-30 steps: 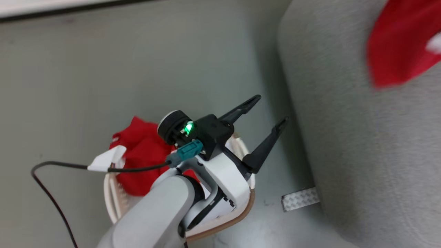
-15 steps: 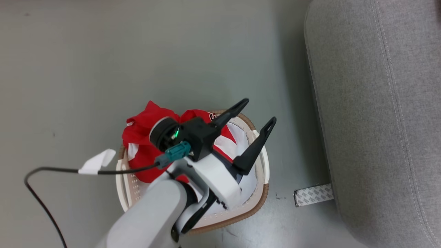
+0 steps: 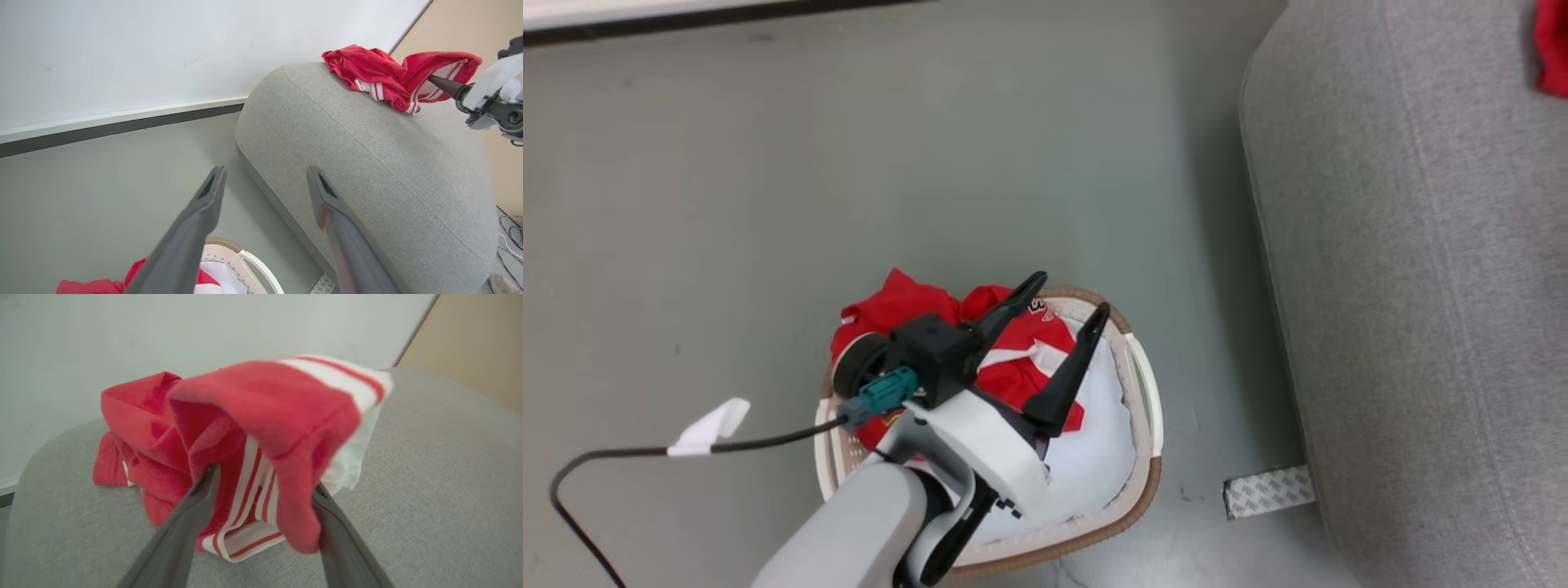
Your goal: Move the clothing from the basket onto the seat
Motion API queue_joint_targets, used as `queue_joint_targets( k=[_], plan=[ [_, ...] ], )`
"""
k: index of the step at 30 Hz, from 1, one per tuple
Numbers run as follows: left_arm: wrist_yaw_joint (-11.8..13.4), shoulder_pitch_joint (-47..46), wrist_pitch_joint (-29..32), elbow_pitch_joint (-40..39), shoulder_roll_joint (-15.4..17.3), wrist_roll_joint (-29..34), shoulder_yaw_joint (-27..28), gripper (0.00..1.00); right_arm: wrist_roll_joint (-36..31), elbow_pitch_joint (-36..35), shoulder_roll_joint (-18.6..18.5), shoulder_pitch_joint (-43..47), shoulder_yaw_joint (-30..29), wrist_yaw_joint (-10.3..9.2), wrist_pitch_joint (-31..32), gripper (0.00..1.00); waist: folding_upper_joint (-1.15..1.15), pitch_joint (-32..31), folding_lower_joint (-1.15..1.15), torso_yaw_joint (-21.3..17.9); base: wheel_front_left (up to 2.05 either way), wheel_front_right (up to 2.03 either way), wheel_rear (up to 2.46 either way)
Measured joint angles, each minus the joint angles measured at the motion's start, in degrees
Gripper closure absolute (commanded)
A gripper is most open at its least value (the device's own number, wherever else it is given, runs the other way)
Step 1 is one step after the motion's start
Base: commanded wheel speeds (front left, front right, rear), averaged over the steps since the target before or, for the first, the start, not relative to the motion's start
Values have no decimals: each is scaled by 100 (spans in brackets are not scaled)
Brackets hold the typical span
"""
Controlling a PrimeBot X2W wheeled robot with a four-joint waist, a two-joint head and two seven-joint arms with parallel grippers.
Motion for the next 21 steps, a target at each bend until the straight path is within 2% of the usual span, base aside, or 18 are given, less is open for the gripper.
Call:
queue_joint_targets(
  k=[5, 10, 16, 21],
  plan=[
    [103, 168, -146, 46, 14, -60, 90, 0, 81, -112, 225, 546, 278, 0, -330, 0, 0, -311, -1, -26, 0, 0, 0],
    [218, 434, -258, 147, 62, -201, 189, 0, 159, -554, 450, 1240, 560, 0, -514, 0, 0, -698, -1, -40, 0, 0, 0],
    [353, 829, -546, 305, 131, -249, 248, 0, 335, -1421, 733, 2238, 870, 0, -609, 0, 0, -1230, -2, -13, 0, 0, 0],
    [491, 1212, -923, 490, 58, -310, 305, 0, 356, -2234, 1028, 3116, 993, 0, -647, 0, 0, -1711, -2, 87, 0, 0, 0]
  ],
)
